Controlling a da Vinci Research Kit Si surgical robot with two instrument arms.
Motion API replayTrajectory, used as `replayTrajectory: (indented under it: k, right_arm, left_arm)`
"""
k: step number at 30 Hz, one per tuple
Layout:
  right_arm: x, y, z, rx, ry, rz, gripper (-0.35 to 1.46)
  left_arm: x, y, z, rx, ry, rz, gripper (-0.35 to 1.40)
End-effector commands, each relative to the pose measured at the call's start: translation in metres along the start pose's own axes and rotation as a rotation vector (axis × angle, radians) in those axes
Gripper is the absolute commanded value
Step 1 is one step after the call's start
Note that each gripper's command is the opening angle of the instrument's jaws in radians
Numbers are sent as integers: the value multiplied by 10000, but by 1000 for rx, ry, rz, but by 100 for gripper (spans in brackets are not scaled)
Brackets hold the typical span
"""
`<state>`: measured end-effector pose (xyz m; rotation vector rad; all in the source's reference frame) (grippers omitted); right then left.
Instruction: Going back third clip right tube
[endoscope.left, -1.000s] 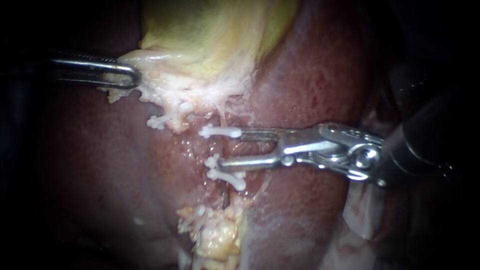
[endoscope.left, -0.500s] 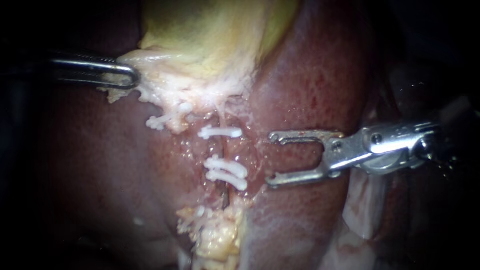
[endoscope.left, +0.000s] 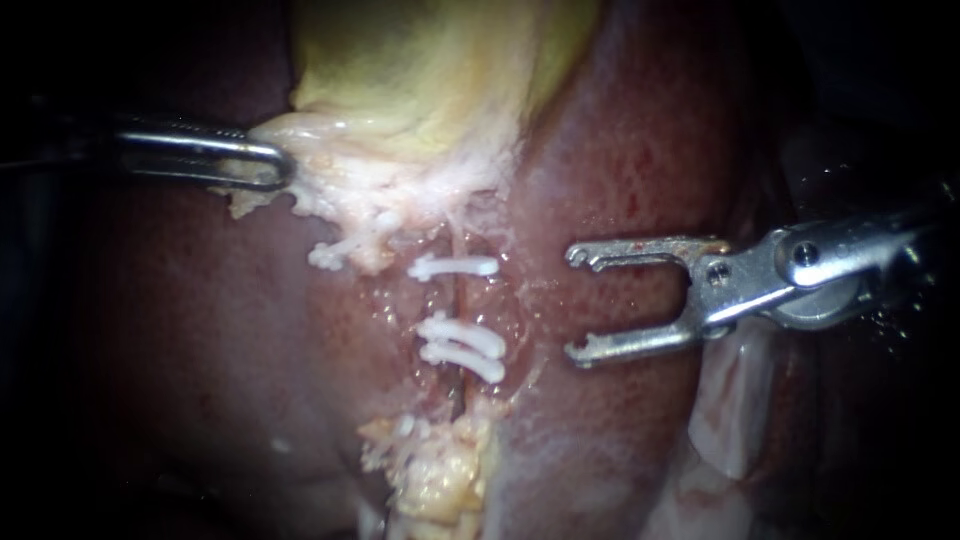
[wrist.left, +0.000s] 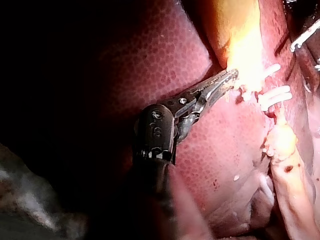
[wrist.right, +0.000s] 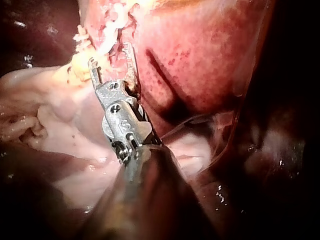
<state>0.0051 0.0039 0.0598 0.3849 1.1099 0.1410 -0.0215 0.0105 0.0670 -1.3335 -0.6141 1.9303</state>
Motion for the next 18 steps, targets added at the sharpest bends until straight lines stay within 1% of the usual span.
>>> replayTrajectory:
  k: [1, 5, 7, 10, 18]
  right_arm:
    - [-1, 0, 1, 1, 0, 0, 50]
    - [-1, 0, 1, 0, 0, -6, 50]
    - [-1, 0, 1, 0, 0, -6, 50]
    - [-1, 0, 1, 0, 0, -6, 50]
    - [1, -2, 1, 2, 1, -12, 50]
  left_arm:
    - [-2, 0, 4, 0, -3, 3, -35]
    - [-12, -2, 22, -7, -18, 9, -35]
    - [-15, -4, 27, -8, -21, 12, -35]
    - [-18, -6, 29, -10, -24, 13, -35]
    - [-18, -6, 29, -10, -24, 13, -35]
